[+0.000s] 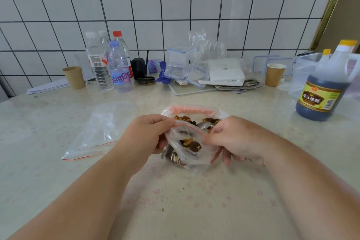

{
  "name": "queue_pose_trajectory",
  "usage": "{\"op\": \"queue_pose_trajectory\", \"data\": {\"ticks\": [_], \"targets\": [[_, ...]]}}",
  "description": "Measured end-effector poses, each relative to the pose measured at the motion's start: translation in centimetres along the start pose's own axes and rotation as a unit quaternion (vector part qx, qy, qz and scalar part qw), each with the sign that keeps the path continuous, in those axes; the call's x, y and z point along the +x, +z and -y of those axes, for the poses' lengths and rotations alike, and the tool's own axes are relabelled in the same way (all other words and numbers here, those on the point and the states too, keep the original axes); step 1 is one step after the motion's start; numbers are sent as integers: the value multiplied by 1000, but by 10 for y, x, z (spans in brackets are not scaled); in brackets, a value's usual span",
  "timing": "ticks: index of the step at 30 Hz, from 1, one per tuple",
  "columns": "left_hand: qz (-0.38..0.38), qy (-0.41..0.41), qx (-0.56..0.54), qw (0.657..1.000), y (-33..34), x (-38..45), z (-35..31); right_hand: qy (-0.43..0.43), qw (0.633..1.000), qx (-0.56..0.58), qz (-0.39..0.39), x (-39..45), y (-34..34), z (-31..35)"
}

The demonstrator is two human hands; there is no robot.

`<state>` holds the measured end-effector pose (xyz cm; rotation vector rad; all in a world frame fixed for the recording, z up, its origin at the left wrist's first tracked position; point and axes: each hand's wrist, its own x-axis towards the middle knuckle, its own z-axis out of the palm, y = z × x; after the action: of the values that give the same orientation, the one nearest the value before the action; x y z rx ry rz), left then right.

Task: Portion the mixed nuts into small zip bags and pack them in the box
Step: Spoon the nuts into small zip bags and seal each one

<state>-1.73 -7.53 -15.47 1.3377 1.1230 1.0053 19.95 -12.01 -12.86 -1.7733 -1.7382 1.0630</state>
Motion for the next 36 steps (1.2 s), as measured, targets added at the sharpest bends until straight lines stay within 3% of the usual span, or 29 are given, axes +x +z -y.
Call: {"op": "queue_pose_trajectory", "data": {"ticks": [5,11,15,17,20,22,25,28,33,36], "targets": [[-32,-12,-38,999,-3,1,-2,0,975,221,-29,3,-8,0],[-22,-45,-61,997,-3,-3,-6,1,893,436,109,2,-14,1],[-1,-75,-158,984,-2,-5,-11,-4,874,483,45,8,-8,0],[11,-74,-201,977,-1,-4,-12,0,905,424,-29,11,-5,-2],[3,-40,-209,977,-1,-4,-12,-23,974,154,-163,11,-1,-4],[-24,-14,-170,985,0,-3,-9,-33,981,10,-192,8,0,-4],[-68,4,-87,994,0,-1,-6,-9,983,-33,-180,7,3,-3],[-46,-49,-61,996,0,-2,-5,-2,982,149,-112,6,4,0],[1,-105,-102,989,2,-8,-11,2,923,382,33,0,-1,9],[36,-134,-177,974,1,-9,-15,38,883,467,45,3,-2,10]]}}
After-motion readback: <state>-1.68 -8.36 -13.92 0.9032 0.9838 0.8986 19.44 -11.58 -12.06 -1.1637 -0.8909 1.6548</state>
